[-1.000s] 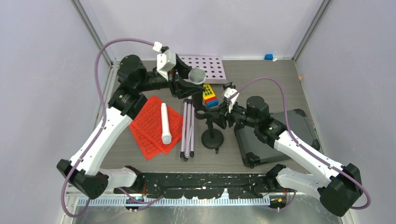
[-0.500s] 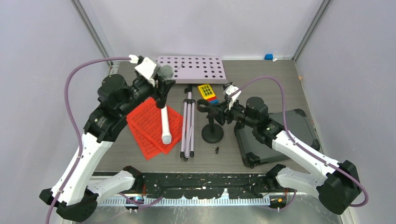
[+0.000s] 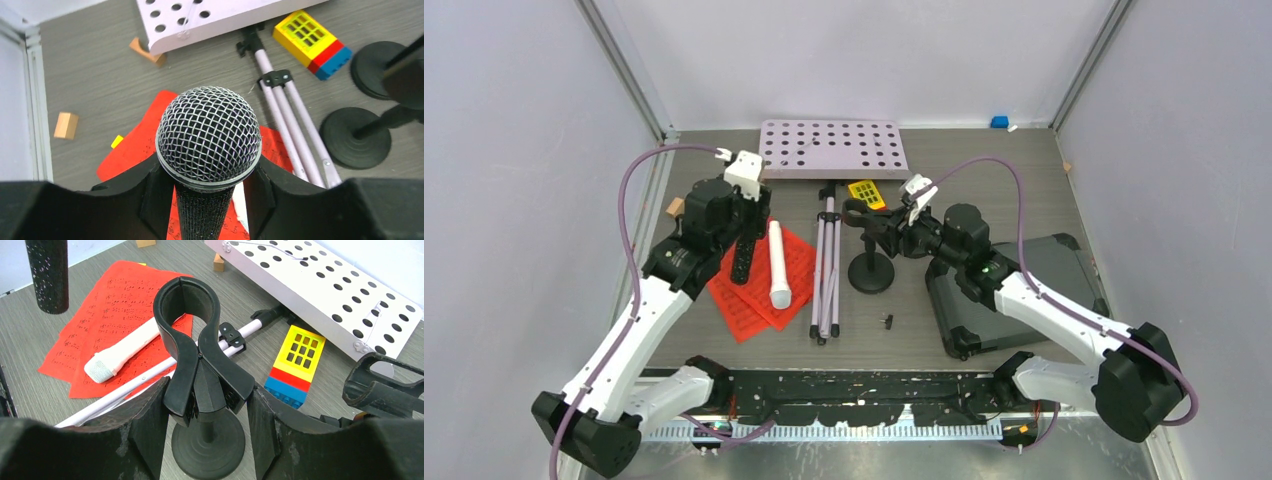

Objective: Pack up the instrument practice props

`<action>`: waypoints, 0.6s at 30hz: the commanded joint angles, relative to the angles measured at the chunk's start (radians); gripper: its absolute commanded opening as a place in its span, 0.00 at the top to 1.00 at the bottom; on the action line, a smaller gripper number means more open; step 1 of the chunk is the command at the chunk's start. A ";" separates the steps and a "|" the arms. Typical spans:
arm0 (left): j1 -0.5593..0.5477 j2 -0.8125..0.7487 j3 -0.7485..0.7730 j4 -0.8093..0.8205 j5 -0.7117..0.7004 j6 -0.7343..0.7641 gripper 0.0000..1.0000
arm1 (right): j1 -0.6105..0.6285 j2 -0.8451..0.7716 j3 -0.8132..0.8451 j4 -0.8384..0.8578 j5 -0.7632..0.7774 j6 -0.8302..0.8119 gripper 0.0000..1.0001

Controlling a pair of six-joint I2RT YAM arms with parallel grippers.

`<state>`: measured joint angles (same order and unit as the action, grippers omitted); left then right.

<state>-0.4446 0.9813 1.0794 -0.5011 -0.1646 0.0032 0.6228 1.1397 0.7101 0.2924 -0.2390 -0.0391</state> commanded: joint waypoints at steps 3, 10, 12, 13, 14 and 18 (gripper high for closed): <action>0.123 0.033 -0.076 0.109 0.031 -0.118 1.00 | 0.002 -0.037 -0.051 0.224 0.044 0.065 0.89; 0.268 0.245 -0.058 0.122 0.224 -0.259 1.00 | 0.003 -0.055 -0.088 0.242 0.029 0.104 0.69; 0.298 0.304 -0.045 0.124 0.280 -0.291 1.00 | 0.002 -0.060 -0.091 0.240 0.030 0.105 0.51; 0.311 0.336 -0.032 0.111 0.313 -0.307 1.00 | 0.003 -0.066 -0.091 0.237 0.029 0.106 0.40; 0.322 0.370 -0.016 0.097 0.346 -0.318 1.00 | 0.002 -0.070 -0.091 0.234 0.029 0.106 0.35; 0.345 0.475 0.011 0.059 0.408 -0.333 1.00 | 0.002 -0.115 -0.092 0.202 0.035 0.104 0.22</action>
<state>-0.1200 1.3972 1.0382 -0.4400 0.1165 -0.2775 0.6228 1.0920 0.6106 0.4400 -0.2111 0.0498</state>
